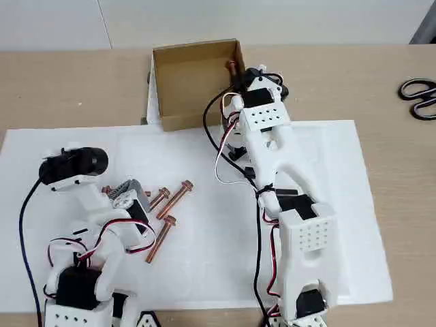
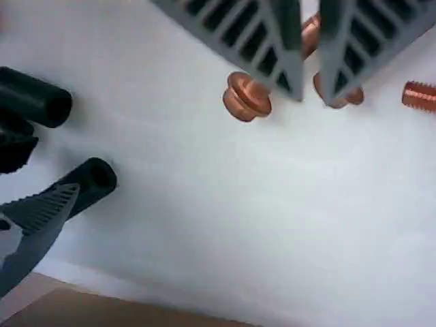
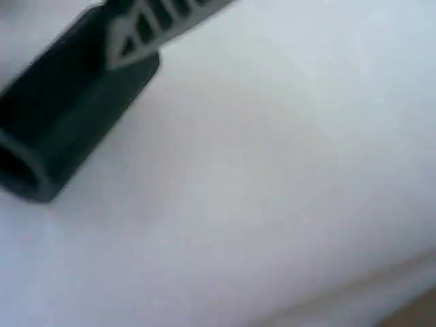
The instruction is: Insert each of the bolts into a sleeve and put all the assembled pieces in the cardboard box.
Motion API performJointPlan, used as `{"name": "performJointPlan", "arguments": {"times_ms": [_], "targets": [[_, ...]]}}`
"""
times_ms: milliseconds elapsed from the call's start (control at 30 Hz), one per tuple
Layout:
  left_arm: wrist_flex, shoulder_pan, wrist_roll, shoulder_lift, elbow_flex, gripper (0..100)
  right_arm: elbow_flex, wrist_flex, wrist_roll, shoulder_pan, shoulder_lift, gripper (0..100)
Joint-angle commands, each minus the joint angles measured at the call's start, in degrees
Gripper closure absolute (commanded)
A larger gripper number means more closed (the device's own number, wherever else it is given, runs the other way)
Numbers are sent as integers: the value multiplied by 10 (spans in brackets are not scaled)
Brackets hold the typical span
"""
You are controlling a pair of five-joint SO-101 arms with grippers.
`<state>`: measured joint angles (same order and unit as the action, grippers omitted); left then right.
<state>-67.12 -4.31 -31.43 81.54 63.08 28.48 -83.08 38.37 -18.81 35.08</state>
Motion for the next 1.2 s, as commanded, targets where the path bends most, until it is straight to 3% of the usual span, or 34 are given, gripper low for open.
{"name": "performJointPlan", "arguments": {"times_ms": [0,267,1167], "targets": [[9,3,-4,2,-4,994,1,17,2,0,-4,844],[11,3,-4,2,-4,994,62,-4,-11,0,0,844],[9,3,-4,2,-2,994,64,30,-24,1,67,844]]}}
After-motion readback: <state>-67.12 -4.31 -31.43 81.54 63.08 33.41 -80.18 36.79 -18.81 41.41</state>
